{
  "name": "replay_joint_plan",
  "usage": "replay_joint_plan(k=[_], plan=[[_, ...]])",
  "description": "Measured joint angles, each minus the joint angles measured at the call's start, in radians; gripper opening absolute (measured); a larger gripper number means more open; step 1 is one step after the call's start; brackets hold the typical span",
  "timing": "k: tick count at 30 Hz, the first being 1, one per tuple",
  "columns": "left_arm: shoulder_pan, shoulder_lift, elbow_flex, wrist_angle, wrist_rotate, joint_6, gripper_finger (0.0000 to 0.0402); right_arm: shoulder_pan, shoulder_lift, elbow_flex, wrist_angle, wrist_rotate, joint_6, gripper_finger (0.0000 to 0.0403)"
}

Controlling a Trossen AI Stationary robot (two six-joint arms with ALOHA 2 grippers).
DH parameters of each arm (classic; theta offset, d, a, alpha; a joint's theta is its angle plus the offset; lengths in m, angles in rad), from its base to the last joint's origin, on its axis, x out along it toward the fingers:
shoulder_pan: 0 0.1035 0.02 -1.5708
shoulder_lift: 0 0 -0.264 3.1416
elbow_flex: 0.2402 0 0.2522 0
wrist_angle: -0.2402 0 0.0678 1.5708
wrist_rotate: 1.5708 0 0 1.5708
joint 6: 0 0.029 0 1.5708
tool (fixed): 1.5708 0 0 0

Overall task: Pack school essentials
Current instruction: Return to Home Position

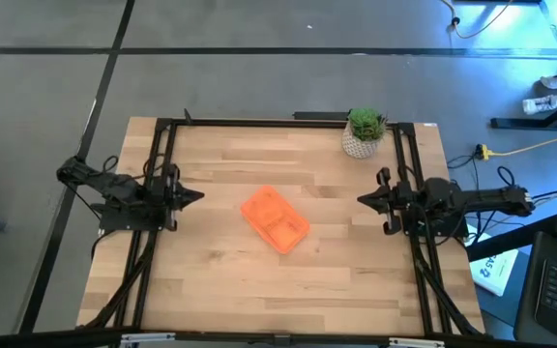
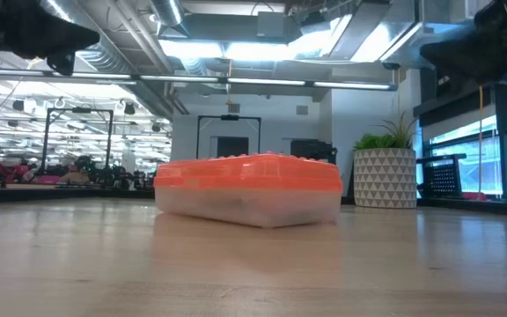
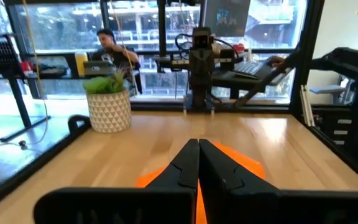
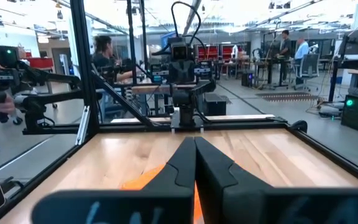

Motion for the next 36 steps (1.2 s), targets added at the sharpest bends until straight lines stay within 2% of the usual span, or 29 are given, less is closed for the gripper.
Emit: replay_joint_plan(k=[10,16,22,28,36], plan=[[0.0,0.0,-0.062,0.019,0.001,-0.017,0.0,0.0,-0.115,-0.028,-0.075,0.001,0.001,0.0004],[0.0,0.001,-0.139,0.102,0.004,-0.016,0.0,0.0,-0.115,-0.028,-0.169,0.002,0.018,0.0004],[0.0,0.002,-0.167,0.195,0.012,0.078,0.0,0.0,-0.113,-0.028,-0.194,0.003,0.002,0.0004],[0.0,0.004,-0.168,0.198,0.011,0.116,0.0,0.0,-0.111,-0.028,-0.194,-0.003,-0.04,0.0004],[0.0,0.004,-0.168,0.198,0.011,0.092,0.0,0.0,-0.111,-0.028,-0.194,0.0,-0.018,0.0004]])
